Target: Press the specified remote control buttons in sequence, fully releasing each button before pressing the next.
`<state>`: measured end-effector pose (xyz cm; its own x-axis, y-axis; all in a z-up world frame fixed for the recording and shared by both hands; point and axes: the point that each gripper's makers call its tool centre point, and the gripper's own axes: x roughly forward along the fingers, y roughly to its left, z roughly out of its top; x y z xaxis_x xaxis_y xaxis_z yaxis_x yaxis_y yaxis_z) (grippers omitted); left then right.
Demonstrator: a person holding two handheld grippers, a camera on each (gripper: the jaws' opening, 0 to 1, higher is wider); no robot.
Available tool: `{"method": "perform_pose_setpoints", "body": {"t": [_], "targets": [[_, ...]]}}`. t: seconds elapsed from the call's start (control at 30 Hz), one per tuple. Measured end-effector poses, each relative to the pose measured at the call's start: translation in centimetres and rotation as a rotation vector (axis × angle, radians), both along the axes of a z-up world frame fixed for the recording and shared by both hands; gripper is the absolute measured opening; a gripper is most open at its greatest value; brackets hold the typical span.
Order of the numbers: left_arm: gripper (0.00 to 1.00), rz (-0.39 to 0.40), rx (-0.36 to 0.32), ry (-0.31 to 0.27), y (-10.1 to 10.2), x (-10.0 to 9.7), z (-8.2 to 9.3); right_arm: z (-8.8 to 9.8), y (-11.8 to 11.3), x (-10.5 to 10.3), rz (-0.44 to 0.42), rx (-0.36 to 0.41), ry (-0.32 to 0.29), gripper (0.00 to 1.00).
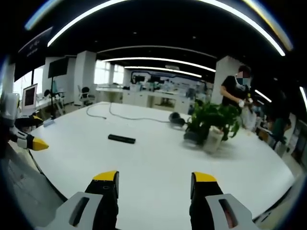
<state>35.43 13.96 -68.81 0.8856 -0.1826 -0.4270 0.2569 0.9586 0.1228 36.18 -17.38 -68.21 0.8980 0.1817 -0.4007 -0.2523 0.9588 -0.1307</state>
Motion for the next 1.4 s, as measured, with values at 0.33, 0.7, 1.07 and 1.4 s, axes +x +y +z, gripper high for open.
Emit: {"method": "perform_pose_setpoints", "body": {"t": [0.33,0.7,1.07,1.4], "targets": [[0.89,-0.078,0.029,-0.049,-0.3,4.0,4.1,-0.3,0.0,0.0,0.002,-0.005,0.013,0.57],[0.86,-0.206,0.037,-0.003,-1.8,8.3,4.4,-0.4,-0.4,0.0,-0.018,-0.007,0.020,0.56],[0.83,-0.326,0.092,0.073,-3.0,13.4,4.3,-0.8,-0.3,0.1,-0.017,-0.021,0.045,0.54],[0.80,-0.449,0.169,0.136,-5.1,16.5,2.7,-1.2,-0.5,0.0,-0.025,-0.030,0.064,0.52]]}}
